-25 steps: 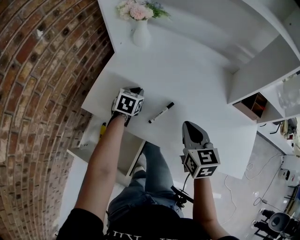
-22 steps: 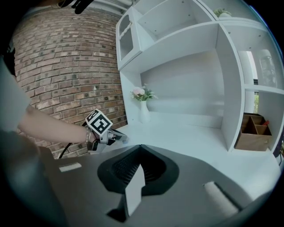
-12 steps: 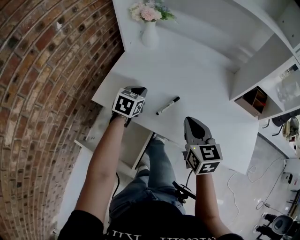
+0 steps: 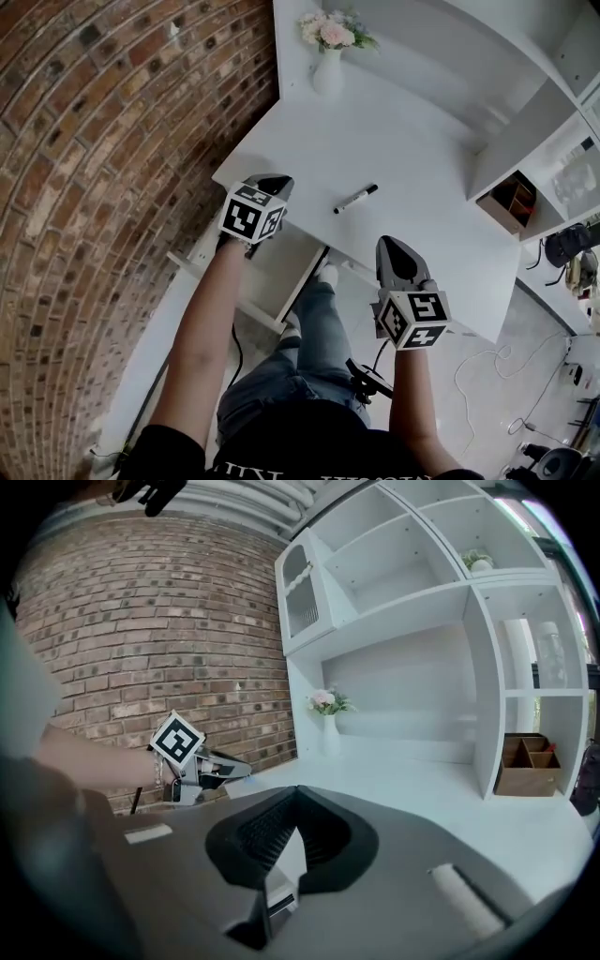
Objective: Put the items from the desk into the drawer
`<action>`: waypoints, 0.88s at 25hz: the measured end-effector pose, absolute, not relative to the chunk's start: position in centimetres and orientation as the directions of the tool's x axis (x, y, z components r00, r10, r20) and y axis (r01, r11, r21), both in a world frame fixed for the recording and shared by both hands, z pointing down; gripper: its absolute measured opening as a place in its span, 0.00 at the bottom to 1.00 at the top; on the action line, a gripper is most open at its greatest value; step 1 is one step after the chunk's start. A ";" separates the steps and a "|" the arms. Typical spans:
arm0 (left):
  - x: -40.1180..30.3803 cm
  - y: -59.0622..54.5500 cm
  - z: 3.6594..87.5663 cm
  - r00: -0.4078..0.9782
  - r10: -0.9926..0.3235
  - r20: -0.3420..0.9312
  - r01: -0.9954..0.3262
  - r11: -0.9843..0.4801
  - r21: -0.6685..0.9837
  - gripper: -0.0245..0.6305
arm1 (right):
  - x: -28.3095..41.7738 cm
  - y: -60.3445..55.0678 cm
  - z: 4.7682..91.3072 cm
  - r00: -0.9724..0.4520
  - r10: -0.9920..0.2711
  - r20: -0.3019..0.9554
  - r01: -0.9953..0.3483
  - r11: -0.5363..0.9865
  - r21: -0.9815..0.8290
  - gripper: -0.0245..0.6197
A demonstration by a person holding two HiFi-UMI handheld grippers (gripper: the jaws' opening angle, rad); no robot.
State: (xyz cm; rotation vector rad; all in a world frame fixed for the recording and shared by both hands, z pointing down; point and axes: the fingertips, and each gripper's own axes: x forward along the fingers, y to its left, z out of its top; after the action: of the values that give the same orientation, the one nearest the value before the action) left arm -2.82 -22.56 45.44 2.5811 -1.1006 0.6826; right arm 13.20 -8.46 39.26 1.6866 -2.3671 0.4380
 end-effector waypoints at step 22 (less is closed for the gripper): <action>-10.5 -14.7 57.1 0.543 -0.563 0.623 -0.822 -0.508 0.257 0.04 | 9.2 -8.3 44.0 -0.363 -0.831 0.422 -0.932 0.333 -0.146 0.05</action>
State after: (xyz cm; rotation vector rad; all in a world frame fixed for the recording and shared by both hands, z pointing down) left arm -10.49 -14.74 57.14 2.2486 -1.1159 0.6405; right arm 9.22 -8.31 43.99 1.5844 -2.3288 0.5319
